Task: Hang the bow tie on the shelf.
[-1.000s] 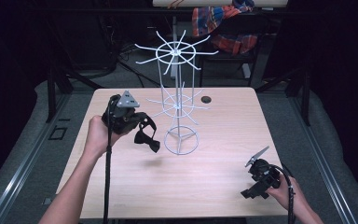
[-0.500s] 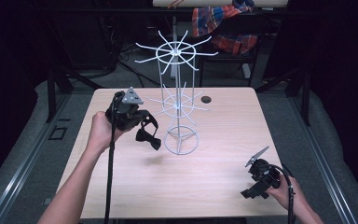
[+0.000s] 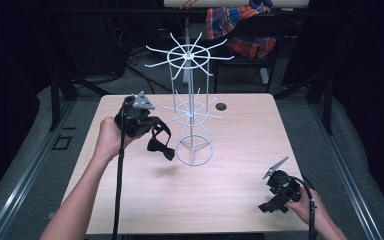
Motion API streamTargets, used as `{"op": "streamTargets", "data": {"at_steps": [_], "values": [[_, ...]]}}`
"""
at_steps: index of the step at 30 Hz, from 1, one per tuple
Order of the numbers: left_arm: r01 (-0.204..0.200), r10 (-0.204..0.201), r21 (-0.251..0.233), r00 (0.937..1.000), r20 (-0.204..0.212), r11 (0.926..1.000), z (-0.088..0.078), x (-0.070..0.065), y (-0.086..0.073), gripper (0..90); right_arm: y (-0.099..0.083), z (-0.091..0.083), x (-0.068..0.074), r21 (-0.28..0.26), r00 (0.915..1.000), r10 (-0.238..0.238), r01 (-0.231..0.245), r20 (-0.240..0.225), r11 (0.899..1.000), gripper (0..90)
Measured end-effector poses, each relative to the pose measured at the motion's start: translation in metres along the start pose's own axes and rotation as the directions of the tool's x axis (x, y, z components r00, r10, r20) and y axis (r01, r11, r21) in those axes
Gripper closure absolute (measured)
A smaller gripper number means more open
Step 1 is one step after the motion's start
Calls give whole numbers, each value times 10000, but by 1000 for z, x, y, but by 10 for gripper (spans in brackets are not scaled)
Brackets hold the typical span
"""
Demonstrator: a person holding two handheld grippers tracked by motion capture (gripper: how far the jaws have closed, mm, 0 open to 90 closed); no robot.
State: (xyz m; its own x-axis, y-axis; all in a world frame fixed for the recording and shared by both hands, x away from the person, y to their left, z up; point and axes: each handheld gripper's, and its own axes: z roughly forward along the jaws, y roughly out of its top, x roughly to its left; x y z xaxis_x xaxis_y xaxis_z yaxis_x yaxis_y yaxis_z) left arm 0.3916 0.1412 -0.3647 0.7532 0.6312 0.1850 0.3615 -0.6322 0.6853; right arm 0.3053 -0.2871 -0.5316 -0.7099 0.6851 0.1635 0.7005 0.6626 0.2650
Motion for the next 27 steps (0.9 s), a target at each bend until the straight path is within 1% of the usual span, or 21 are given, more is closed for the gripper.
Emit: {"op": "streamTargets", "data": {"at_steps": [3, 6, 10, 17, 19, 25, 27], "values": [[-91, 91, 122, 10000, 14, 9999, 1, 1, 1, 884, 0, 0, 0, 34, 10000, -29, 29, -13, 10000, 147], [-143, 143, 136, 9999, 25, 9998, 2, 1, 3, 884, 0, 0, 0, 42, 10000, -15, 15, -26, 10000, 147], [-146, 144, 204, 9999, 95, 9997, 4, 2, 5, 884, 0, 0, 0, 38, 10000, -26, 26, -20, 10000, 147], [-67, 62, 247, 9998, 207, 9997, 7, 6, 9, 883, 0, 0, 0, 1, 10000, -10, 10, -27, 10000, 147], [-100, 93, 282, 9997, 232, 9996, 8, 7, 9, 883, 0, 0, 0, 3, 10000, -6, 6, -21, 10000, 147], [-89, 83, 294, 9998, 195, 9995, 12, 7, 11, 883, 0, 0, 0, 14, 10000, -22, 22, -45, 10000, 147], [6, -10, 243, 9998, 191, 9997, 16, 9, 11, 883, 0, 0, 0, 14, 10000, -29, 29, -57, 10000, 147]]}}
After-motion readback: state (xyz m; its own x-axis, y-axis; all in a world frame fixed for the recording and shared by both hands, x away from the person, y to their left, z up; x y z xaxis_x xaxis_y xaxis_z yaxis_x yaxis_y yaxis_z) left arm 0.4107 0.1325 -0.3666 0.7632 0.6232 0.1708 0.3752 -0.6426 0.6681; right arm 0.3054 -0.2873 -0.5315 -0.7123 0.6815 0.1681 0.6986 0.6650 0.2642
